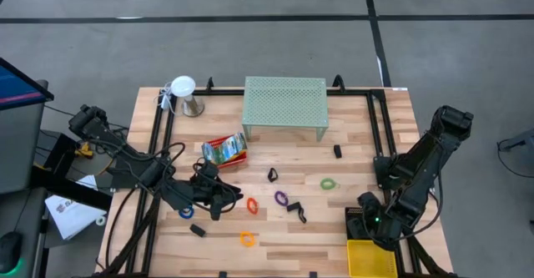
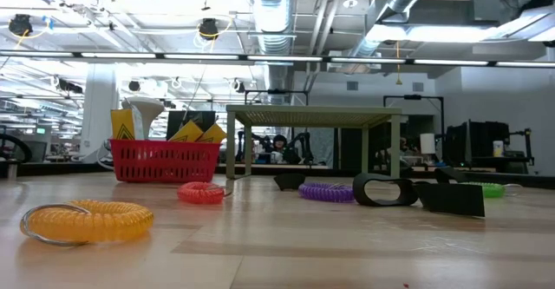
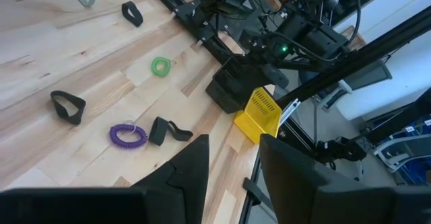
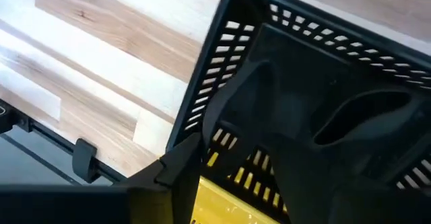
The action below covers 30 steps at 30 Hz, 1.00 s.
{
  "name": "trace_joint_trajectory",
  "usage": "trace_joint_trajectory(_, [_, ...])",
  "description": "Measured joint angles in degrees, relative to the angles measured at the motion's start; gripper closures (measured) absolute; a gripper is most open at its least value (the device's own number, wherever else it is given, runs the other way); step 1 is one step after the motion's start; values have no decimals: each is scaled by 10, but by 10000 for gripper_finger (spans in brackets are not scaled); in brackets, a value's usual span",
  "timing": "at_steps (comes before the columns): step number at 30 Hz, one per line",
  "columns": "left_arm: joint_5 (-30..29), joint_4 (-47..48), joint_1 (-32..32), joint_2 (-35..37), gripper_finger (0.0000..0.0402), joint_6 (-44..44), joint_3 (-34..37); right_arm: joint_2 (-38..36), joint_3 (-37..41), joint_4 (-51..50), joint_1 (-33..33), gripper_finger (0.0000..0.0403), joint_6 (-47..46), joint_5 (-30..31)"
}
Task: Pick & Place Office Desk Supplies
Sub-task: Put the black rubber band into the black bin
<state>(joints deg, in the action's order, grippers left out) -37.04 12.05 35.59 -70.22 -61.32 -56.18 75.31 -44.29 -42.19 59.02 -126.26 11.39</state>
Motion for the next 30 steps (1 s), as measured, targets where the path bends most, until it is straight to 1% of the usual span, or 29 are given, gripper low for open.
trace_joint_trajectory(2, [0,0,0,0,275,0,0,0,0,-6,-2,250,-4,-11])
trace_joint_trajectory(4, [0,0,0,0,275,-2,0,0,0,-4,-3,281,-6,-11])
trace_joint_trajectory(8, [0,0,0,0,275,-2,0,0,0,5,6,380,-7,-6])
trace_joint_trajectory(9, [0,0,0,0,275,-2,0,0,0,7,8,389,-9,-3])
trace_joint_trajectory(10, [0,0,0,0,275,-2,0,0,0,7,10,387,-12,0])
trace_joint_trajectory(12, [0,0,0,0,275,-2,0,0,0,10,12,372,-9,7])
trace_joint_trajectory(15, [1,0,0,0,275,-2,0,0,0,9,8,339,1,18])
trace_joint_trajectory(21, [1,0,0,0,275,-6,0,0,-1,-6,2,255,7,19])
trace_joint_trajectory(25, [1,-1,0,0,275,-6,0,0,-1,-15,2,204,7,7])
trace_joint_trajectory(27, [1,-1,0,0,275,-6,0,0,-1,-15,2,189,7,7])
trace_joint_trajectory(30, [1,0,0,0,275,-6,0,0,-1,-11,2,180,7,17])
